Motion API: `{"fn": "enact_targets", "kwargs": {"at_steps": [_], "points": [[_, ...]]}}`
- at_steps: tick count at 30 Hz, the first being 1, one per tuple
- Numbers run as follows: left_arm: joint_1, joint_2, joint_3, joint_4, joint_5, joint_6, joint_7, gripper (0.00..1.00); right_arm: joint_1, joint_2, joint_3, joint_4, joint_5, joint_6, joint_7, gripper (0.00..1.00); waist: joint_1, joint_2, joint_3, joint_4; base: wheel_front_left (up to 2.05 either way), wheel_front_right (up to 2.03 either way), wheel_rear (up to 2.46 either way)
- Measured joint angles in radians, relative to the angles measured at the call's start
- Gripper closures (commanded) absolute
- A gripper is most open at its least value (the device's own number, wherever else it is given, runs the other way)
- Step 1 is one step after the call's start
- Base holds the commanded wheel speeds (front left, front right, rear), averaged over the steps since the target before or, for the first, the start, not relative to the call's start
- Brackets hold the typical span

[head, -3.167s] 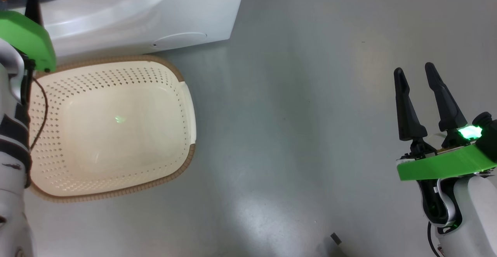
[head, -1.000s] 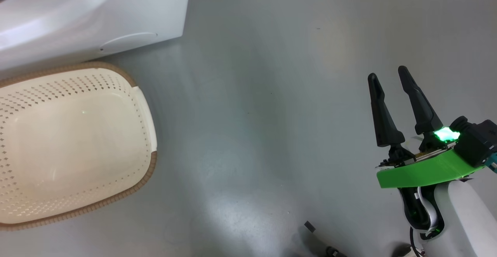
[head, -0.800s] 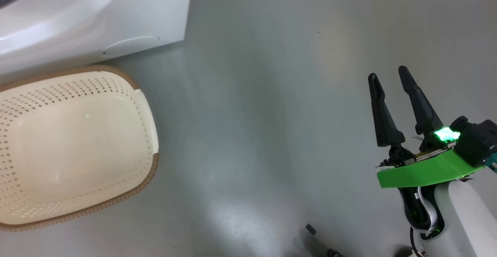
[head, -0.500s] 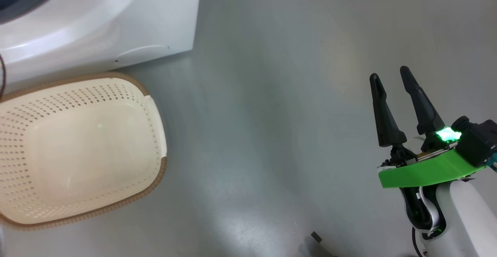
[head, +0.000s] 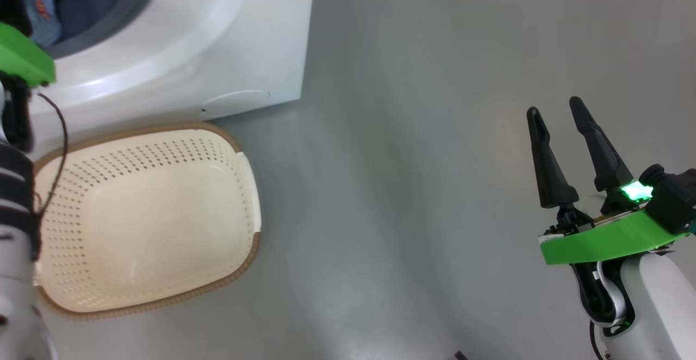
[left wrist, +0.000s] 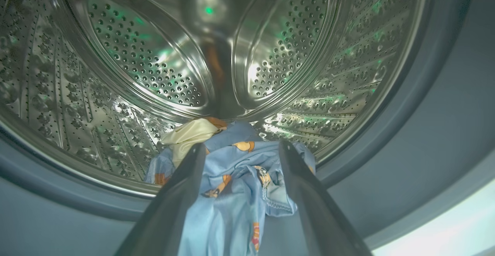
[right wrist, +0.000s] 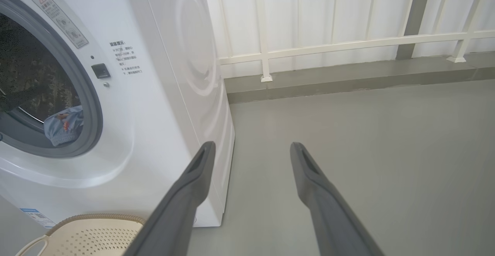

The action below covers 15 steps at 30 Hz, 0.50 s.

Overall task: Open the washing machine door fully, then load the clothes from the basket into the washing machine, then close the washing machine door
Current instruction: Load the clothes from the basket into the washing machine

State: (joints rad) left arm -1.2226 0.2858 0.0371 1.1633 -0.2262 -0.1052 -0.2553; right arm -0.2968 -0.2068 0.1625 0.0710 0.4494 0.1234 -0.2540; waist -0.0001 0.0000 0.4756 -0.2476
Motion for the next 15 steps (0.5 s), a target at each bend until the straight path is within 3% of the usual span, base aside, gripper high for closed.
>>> {"fn": "enact_targets", "kwargs": {"at_steps": [15], "points": [[0.312,-0.085,0.059,-0.280,-0.004,-0.010,0.000,0.00,0.039,-0.043,-0.017,0.028,0.000,0.000,0.000,0.00,0.0000,0.0000,-0.115,0.070,0.00,0.00,0.00]]}}
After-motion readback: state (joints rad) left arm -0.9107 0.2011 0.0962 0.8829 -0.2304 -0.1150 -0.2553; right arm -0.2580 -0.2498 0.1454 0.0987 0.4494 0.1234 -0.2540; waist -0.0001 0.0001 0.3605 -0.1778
